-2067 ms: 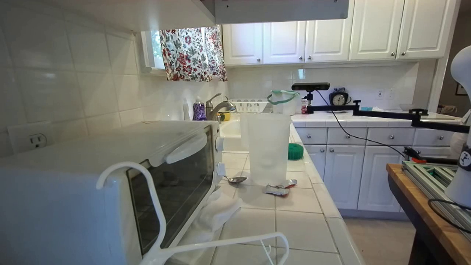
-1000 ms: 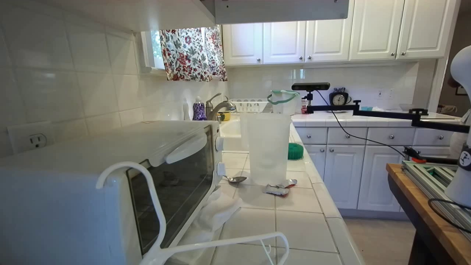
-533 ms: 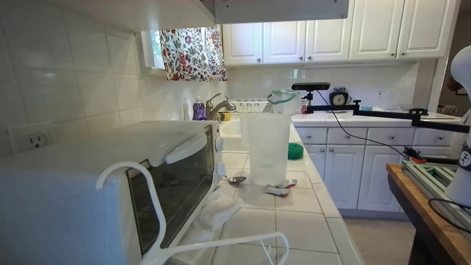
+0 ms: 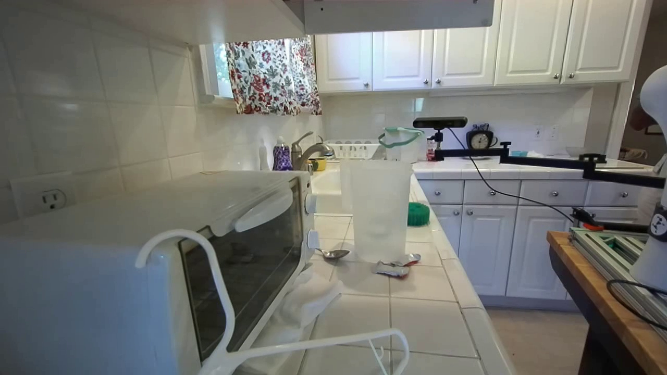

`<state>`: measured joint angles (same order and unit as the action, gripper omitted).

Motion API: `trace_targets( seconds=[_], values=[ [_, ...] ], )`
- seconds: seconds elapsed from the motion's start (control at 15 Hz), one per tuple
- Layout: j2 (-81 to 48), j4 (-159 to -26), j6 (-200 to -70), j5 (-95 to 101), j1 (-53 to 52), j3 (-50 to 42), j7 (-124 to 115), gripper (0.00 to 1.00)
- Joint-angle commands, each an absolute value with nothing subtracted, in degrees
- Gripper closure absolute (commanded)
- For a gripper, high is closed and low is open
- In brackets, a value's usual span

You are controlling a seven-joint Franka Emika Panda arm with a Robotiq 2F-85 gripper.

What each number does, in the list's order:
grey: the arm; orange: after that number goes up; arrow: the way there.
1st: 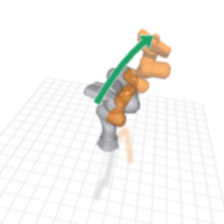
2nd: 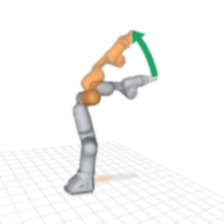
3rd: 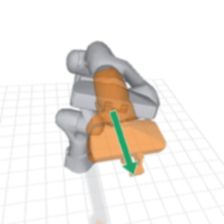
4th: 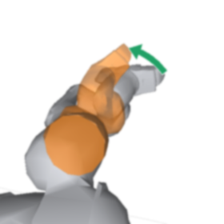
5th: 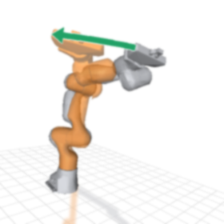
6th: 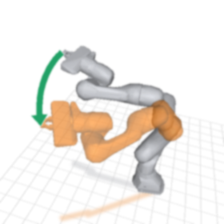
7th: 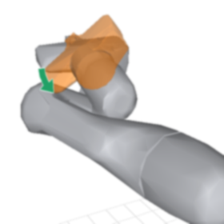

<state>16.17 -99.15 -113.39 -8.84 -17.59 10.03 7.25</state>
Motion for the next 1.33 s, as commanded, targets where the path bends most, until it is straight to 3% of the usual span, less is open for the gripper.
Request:
trace_targets(
  seconds=[0.0,0.47,1.27],
  values=[
    [19.5,-104.4,-109.1,-11.2,-15.3,8.6,8.3,0.92],
    [18.5,-108.1,-101.7,-10.8,-11.9,6.9,7.3,0.92],
    [15.2,-111.3,-100.1,-8.2,-8.8,7.0,5.1,0.92]
  ],
)
